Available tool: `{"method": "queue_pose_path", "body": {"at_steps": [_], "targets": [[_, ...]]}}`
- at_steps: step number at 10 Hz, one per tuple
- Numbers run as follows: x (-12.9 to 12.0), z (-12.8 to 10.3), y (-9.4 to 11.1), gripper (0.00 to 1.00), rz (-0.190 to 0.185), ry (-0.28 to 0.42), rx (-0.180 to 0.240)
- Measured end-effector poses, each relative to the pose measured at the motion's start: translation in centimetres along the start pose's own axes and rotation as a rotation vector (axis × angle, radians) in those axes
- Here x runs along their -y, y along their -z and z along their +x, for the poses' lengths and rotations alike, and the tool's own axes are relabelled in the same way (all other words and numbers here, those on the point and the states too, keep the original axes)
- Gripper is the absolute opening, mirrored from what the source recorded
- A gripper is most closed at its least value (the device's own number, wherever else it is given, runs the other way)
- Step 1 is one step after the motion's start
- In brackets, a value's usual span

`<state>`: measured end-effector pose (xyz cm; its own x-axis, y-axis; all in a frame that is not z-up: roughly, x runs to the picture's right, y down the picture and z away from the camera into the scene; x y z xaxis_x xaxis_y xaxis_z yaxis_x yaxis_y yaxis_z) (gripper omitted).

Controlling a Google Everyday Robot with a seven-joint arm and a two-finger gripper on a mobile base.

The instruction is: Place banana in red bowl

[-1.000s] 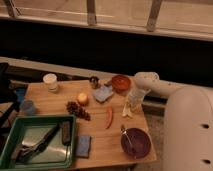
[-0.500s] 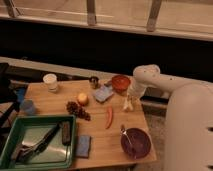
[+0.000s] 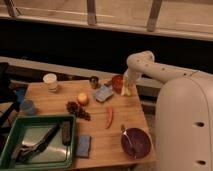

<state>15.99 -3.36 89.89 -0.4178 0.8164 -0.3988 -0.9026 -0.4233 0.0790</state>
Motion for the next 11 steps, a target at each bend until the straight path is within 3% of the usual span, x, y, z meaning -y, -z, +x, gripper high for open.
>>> {"method": "queue_pose_path", "body": {"at_steps": [2, 8, 11], "targets": [[-2.7, -1.6, -0.8, 0.03, -0.036, 0.027, 0.016], [-3.3, -3.9, -2.1, 0.6, -0.133, -0.001, 0.02], [-3.3, -3.8, -2.1, 0.63, -0.134, -0.001, 0.019]]}}
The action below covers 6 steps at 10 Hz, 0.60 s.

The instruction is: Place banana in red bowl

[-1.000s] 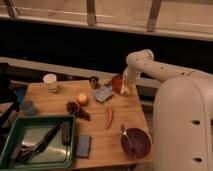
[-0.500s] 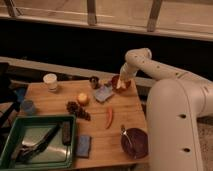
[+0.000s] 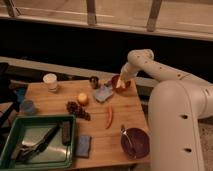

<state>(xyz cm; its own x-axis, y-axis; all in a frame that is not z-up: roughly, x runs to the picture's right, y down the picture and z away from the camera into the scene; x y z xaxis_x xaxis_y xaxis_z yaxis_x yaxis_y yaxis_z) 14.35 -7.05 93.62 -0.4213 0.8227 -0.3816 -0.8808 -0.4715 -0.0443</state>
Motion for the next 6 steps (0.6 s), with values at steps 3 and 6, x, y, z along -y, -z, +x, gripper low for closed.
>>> {"method": "queue_pose_path", "body": {"at_steps": [3, 6], "targets": [[0.18, -0.04, 0.05, 0.63, 0.001, -0.002, 0.001], [0.19, -0.02, 0.02, 0.63, 0.001, -0.002, 0.0]]}}
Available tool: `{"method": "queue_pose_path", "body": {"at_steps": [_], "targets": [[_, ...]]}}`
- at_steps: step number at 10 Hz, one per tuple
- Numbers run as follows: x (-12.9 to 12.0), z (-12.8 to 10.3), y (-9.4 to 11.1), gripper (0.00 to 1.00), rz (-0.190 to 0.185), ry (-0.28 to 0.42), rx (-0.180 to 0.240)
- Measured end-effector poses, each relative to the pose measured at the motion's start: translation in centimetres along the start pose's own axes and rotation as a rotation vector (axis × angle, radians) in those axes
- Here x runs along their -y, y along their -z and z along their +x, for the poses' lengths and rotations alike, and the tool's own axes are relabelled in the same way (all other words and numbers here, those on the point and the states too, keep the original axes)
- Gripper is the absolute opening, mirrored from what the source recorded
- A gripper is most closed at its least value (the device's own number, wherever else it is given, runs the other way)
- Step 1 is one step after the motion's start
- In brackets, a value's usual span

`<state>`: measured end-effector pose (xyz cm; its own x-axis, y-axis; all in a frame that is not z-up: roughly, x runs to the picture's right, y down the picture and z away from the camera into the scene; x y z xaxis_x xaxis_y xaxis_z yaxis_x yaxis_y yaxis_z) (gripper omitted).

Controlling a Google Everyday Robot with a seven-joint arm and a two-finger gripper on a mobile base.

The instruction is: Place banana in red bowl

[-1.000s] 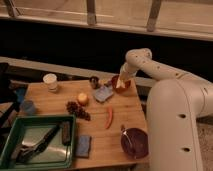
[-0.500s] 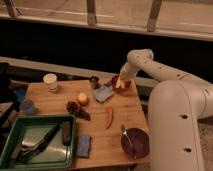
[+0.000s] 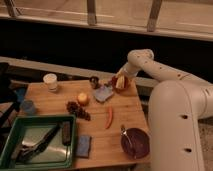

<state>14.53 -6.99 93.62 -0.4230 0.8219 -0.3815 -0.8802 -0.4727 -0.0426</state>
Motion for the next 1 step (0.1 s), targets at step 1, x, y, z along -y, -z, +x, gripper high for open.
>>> {"method": "queue_pose_path", "body": {"at_steps": [1], "targets": [[0.06, -0.01, 0.01, 0.63, 0.0, -0.001, 0.0]]}}
